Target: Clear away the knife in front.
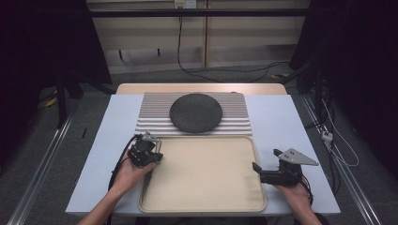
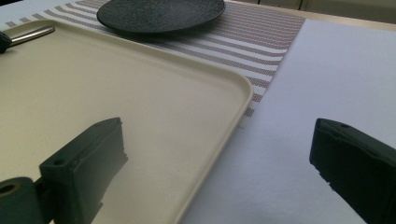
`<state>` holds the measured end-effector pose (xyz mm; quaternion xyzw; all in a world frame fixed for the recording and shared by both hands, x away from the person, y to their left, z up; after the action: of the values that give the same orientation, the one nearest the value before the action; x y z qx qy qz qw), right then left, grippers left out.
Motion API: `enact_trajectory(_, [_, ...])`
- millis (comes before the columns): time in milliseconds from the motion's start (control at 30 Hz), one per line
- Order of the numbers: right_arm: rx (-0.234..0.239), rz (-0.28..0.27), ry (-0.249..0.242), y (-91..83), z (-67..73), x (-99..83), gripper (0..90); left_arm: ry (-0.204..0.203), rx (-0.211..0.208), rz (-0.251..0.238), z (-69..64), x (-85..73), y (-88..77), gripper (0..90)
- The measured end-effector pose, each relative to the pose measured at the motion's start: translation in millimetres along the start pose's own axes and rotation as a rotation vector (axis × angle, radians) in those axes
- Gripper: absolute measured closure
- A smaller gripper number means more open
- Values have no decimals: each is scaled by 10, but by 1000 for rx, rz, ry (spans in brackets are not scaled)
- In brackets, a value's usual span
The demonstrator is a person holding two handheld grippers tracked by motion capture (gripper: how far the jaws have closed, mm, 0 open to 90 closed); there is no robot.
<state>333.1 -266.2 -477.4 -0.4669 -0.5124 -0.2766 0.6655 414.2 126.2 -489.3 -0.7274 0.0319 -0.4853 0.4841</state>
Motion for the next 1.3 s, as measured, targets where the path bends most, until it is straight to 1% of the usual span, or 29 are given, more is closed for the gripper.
enact_trajectory(133, [0, -1, 0, -4, 0, 0, 34, -13, 4, -3, 7, -11, -11, 900])
enact_trajectory(167, [0, -1, 1, -4, -1, 0, 34, -22, -3, -4, 9, -16, -12, 900])
enact_trajectory(367, [2, -1, -1, -3, 0, 1, 34, -16, -1, -1, 9, -28, -27, 900])
enact_trajectory(567, [1, -1, 0, -4, 0, 0, 35, -2, 12, 5, 1, -33, -37, 900])
enact_trajectory(667, [0, -1, 1, -4, -1, 0, 35, 16, 20, 14, -4, -40, -51, 900])
enact_trajectory(700, [0, 0, 0, -3, -1, -1, 35, 17, 28, 11, -16, -46, -50, 900])
enact_trajectory(733, [1, 1, 2, -3, 0, -1, 35, 31, 43, 9, -13, -49, -56, 900])
enact_trajectory(867, [0, 1, 0, -1, -1, -2, 35, 23, 47, -7, -23, -63, -58, 900])
enact_trajectory(900, [0, 1, -3, 0, 0, -2, 35, 27, 48, -10, -17, -65, -61, 900])
enact_trajectory(933, [0, 2, -1, -1, 2, -2, 36, 15, 44, -17, -22, -68, -59, 900])
enact_trajectory(967, [1, 1, -1, -2, 2, -1, 35, 15, 51, -20, -17, -72, -60, 900])
enact_trajectory(1000, [0, 0, -3, -3, 0, -1, 35, 18, 42, -23, -10, -74, -65, 900])
enact_trajectory(1033, [0, 1, 1, -4, 1, -1, 35, 7, 36, -29, -12, -79, -63, 900])
enact_trajectory(1200, [2, 1, 0, -1, 3, -2, 35, 3, 26, -49, -4, -78, -54, 876])
enact_trajectory(1300, [1, 2, 2, 0, 0, -2, 35, 20, 25, -73, -13, -58, -56, 850])
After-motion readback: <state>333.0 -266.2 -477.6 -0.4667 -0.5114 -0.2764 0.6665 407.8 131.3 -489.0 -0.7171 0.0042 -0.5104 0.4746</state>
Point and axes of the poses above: each handheld gripper's, and its own axes: y roughly forward along the jaws, x roughly out of its top, z roughly to its left, the point moved 6 cm from there along y, roughly forward along the jaws, and after that the axes turned 8 degrees about -z, right-handed, at the moved point
